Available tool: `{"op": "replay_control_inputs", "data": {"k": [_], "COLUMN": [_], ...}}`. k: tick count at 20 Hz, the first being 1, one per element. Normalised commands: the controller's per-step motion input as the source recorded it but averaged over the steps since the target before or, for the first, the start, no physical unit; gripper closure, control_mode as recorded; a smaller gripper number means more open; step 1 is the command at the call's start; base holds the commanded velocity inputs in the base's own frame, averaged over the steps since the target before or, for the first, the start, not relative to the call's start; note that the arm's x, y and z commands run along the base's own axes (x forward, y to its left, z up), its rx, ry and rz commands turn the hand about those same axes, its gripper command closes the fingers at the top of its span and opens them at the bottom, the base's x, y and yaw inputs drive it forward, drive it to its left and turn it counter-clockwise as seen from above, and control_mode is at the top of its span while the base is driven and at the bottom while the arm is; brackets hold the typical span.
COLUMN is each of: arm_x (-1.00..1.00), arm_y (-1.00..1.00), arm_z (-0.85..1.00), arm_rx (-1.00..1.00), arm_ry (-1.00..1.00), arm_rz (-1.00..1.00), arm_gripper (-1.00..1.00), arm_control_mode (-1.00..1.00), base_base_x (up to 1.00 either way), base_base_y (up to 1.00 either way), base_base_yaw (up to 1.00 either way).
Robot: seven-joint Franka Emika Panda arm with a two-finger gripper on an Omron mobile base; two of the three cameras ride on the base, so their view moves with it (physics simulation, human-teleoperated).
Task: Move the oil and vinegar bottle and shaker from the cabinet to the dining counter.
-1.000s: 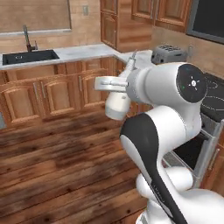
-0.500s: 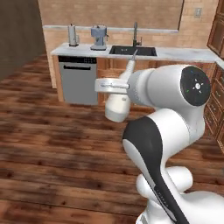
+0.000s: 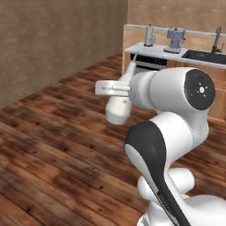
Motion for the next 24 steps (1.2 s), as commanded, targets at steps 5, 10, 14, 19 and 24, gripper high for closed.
{"op": "replay_control_inputs", "data": {"k": [5, 10, 14, 19, 24], "arm_x": [0.00, 0.00, 0.00, 0.00, 0.00], "arm_y": [0.00, 0.00, 0.00, 0.00, 0.00], "arm_z": [0.00, 0.00, 0.00, 0.00, 0.00], "arm_rx": [0.00, 0.00, 0.00, 0.00, 0.00], "arm_ry": [0.00, 0.00, 0.00, 0.00, 0.00], "arm_rz": [0.00, 0.00, 0.00, 0.00, 0.00], "arm_gripper": [1.00, 1.00, 1.00, 1.00, 1.00], "arm_control_mode": [1.00, 1.00, 1.00, 1.00, 1.00], "base_base_x": [0.39, 0.65, 0.76, 0.80, 0.83], "base_base_y": [-0.22, -0.37, -0.39, -0.39, -0.39], "base_base_yaw": [0.48, 0.15, 0.07, 0.06, 0.06]}}
